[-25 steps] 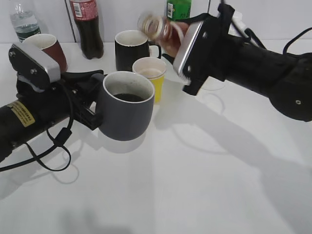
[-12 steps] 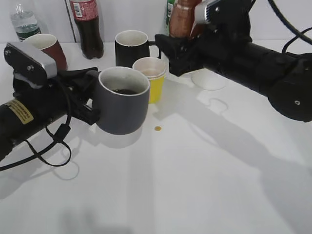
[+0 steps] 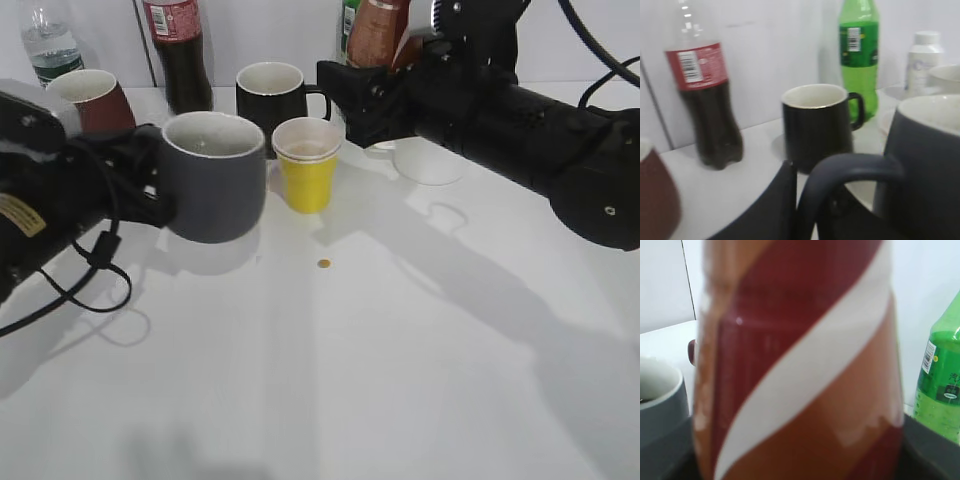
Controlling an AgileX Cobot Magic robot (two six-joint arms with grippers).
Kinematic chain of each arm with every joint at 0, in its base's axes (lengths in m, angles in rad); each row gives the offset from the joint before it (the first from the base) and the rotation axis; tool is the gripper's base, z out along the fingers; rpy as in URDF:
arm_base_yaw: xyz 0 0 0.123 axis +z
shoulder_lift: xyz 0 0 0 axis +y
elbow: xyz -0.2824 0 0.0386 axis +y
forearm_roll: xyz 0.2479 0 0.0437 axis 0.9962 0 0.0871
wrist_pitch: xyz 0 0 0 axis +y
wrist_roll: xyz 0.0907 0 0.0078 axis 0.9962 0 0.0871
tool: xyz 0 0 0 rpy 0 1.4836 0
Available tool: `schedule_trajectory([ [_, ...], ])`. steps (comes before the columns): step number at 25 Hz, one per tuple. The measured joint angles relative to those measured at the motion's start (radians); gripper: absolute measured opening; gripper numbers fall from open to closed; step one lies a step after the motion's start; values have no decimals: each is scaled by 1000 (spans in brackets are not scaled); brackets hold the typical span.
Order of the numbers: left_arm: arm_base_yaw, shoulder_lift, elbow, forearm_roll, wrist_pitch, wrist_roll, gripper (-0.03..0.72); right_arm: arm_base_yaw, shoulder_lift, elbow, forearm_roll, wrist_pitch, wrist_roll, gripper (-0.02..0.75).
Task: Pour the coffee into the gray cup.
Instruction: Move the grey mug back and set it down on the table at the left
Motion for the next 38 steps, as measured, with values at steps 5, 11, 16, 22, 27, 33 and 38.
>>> schedule_trajectory([
  [5,70,0,0,-3,2,0,83,0,0,0,0,0,0,529],
  [11,147,-1,0,-5,2,0,84,0,0,0,0,0,1,528],
  [16,183,-1,0,-14,2,0,84,0,0,0,0,1,1,528],
  [22,185,35,-43,-43,0,-6,84,0,0,0,0,1,0,529],
  [27,185,104,-104,-55,2,-10,84,0,0,0,0,1,-1,529],
  [33,185,194,-175,-56,2,-11,84,0,0,0,0,1,-9,528],
  [38,185,262,-231,-61,2,-14,85,0,0,0,0,1,-14,528],
])
